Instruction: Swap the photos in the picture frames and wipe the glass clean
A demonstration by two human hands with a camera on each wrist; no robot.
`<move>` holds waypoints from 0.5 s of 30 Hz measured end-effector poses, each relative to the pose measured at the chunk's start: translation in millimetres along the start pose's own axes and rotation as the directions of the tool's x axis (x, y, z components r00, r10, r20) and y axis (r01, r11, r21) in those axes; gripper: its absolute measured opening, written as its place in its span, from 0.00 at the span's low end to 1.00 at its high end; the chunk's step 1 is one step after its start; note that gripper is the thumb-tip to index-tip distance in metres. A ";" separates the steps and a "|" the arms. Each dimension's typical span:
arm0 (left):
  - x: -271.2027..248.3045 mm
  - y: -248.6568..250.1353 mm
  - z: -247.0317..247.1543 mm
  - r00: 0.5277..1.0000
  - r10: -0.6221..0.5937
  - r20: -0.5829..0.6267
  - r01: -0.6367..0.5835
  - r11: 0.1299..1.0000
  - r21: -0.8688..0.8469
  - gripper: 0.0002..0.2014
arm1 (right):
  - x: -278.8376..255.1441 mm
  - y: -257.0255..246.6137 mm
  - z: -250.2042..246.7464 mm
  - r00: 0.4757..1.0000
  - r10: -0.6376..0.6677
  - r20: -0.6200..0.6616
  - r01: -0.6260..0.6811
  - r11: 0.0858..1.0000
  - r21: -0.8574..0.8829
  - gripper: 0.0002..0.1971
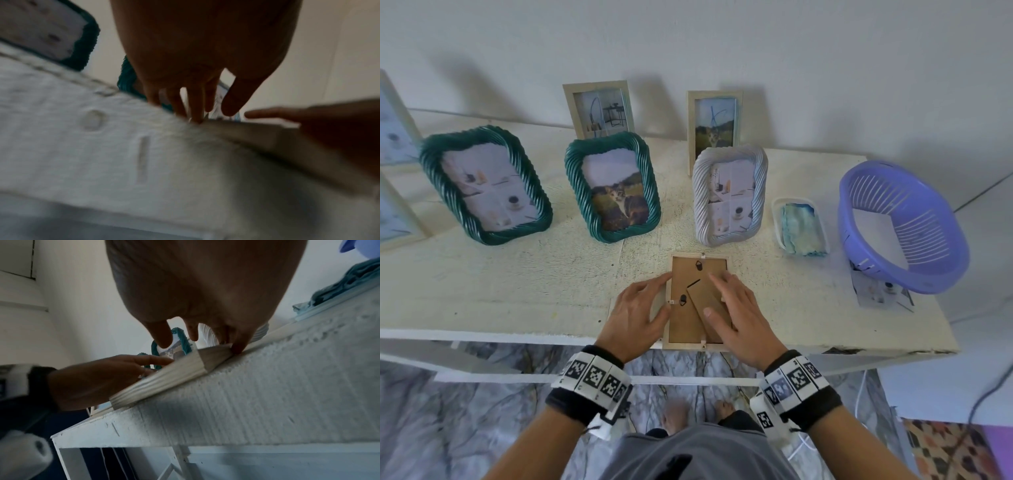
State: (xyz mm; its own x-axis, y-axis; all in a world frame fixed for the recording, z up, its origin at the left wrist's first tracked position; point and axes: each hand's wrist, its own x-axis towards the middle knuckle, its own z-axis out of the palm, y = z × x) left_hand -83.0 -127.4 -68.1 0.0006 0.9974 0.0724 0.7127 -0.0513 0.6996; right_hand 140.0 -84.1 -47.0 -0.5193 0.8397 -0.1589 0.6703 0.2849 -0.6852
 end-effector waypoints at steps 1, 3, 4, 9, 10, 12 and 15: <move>0.1 8.7 0.2 0.999 -0.045 0.013 0.047 0.993 -0.107 0.25 | 0.9 -0.4 -0.8 1.000 0.000 -0.018 0.000 1.000 0.000 0.29; 0.3 23.1 -2.1 0.989 -0.144 0.041 0.150 0.938 -0.312 0.21 | 1.9 -2.2 -3.3 0.999 0.003 -0.042 -0.003 1.000 0.011 0.28; 1.2 30.0 -5.1 0.978 -0.206 0.043 0.205 0.885 -0.418 0.19 | 2.1 -3.4 -5.3 0.999 0.008 -0.051 -0.006 0.999 0.037 0.27; 10.9 64.3 -25.5 0.874 -0.483 -0.045 0.297 0.607 -0.737 0.10 | -3.7 -12.9 -21.1 0.998 0.058 -0.033 -0.046 0.957 0.288 0.27; 12.1 72.1 -29.3 0.880 -0.472 -0.055 0.276 0.603 -0.748 0.11 | -5.5 -14.9 -24.1 0.998 0.062 -0.011 -0.054 0.935 0.351 0.29; 14.7 89.3 -33.8 0.912 -0.409 -0.047 0.225 0.591 -0.775 0.12 | -9.1 -18.0 -32.8 0.997 0.074 0.003 -0.067 0.886 0.460 0.29; 22.6 109.3 -29.0 0.961 -0.275 0.030 0.187 0.565 -0.804 0.15 | -16.7 -22.8 -53.6 0.989 0.146 -0.031 -0.102 0.813 0.573 0.29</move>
State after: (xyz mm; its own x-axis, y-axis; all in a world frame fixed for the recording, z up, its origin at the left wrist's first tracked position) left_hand -25.5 -111.9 30.6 -0.1742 0.9741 -0.1442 -0.1610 0.1163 0.9801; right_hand 161.8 -79.9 9.4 -0.3995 0.8861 -0.2350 0.2948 -0.1186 -0.9482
